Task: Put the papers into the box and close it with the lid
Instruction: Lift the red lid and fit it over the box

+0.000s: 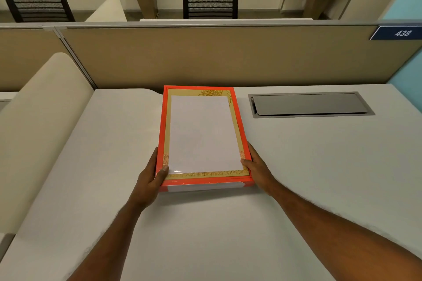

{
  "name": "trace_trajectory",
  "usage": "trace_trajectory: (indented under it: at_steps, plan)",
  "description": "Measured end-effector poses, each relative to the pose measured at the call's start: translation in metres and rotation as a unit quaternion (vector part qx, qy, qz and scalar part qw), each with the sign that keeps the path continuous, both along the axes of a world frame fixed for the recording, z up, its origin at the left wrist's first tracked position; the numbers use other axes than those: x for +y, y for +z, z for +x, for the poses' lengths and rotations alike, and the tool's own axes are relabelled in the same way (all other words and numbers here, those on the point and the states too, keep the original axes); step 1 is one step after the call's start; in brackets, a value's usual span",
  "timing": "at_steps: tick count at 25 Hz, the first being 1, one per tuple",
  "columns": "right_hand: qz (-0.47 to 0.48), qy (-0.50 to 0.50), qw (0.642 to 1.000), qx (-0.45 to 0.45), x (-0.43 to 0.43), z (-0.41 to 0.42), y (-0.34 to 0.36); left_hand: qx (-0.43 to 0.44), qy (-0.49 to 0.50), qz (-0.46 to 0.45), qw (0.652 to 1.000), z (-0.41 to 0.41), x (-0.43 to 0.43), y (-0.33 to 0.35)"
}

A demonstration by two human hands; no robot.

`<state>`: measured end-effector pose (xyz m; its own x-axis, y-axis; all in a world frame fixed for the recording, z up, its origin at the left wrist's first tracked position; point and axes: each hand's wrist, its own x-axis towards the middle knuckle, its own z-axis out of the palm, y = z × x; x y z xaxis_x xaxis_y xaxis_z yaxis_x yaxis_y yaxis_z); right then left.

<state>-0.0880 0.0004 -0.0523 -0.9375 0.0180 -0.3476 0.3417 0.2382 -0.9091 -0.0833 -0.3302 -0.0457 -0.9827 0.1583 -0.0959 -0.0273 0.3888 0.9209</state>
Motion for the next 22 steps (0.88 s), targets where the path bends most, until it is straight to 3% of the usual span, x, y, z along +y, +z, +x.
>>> trace_trajectory:
  at_steps: [10, 13, 16, 18, 22]
  plan:
    - [0.08, 0.017, 0.996, 0.044, -0.003, 0.003, -0.019, 0.032, -0.034, -0.084, 0.995, 0.002, -0.006, -0.017]
    - [0.159, 0.038, 0.985, 0.054, -0.001, 0.0, -0.022, 0.036, -0.047, -0.097, 0.994, 0.0, -0.008, -0.018]
    - [0.223, 0.031, 0.97, 0.094, -0.001, -0.008, -0.017, 0.005, 0.022, -0.075, 0.997, -0.011, -0.012, -0.017]
    - [0.26, 0.03, 0.956, 0.136, -0.002, -0.026, -0.009, 0.013, 0.067, -0.113, 0.991, -0.033, -0.013, -0.009]
    - [0.348, 0.111, 0.912, 0.189, -0.009, -0.09, 0.014, 0.058, -0.013, -0.245, 0.968, -0.094, 0.007, 0.013]
